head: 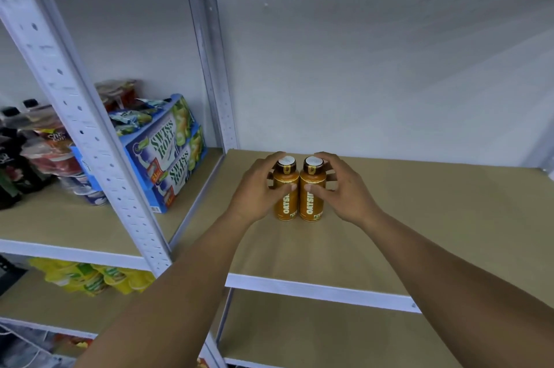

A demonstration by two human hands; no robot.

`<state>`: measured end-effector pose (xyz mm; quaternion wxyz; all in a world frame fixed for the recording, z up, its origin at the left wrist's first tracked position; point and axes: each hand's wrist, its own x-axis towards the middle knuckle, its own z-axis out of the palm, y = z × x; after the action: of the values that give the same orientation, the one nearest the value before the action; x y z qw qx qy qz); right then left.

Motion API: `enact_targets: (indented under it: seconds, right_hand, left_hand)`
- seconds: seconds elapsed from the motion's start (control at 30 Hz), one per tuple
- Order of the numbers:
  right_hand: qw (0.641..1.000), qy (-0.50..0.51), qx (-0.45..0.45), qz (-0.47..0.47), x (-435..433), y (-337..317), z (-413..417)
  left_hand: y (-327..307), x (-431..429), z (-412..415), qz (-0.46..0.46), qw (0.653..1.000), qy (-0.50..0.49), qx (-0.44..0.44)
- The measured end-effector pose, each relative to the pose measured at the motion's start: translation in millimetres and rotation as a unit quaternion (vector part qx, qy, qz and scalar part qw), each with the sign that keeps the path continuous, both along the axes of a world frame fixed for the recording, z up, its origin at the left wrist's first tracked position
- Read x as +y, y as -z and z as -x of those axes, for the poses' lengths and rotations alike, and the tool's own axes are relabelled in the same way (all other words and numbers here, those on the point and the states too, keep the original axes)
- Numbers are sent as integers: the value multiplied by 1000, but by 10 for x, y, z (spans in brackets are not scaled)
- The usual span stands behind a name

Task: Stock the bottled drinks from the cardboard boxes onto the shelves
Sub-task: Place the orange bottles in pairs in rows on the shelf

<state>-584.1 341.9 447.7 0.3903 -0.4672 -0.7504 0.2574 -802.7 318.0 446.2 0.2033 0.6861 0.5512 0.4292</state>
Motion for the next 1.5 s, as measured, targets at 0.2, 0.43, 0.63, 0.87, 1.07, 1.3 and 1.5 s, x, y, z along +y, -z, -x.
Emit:
enact_targets:
  seconds: [0.2, 0.43, 0.63, 0.87, 1.07, 1.3, 1.5]
  right_hand:
    - [1000, 1, 1, 12, 327, -28, 288]
    - [1000, -1, 16, 11, 716, -23, 544]
    - [1000, -4, 16, 1, 1022, 11, 729]
    - [1000, -5, 7, -18, 1382, 50, 872]
    - [1000, -13, 7, -27, 1609, 43, 943]
    - [999, -19, -6, -36, 1800, 54, 1014]
    - [999, -26, -8, -45, 1894, 59, 1044]
  left_hand:
    - [-9, 300, 239, 8, 1000, -11, -4]
    - [-13, 673, 444, 12, 999, -35, 22]
    - [46, 950, 598, 7, 999, -39, -9]
    - [53, 1285, 689, 12, 999, -51, -13]
    - [46, 1504, 740, 0, 999, -54, -3]
    - [16, 1681, 776, 15, 997, -72, -5]
    - [15, 1740, 825, 13, 997, -73, -2]
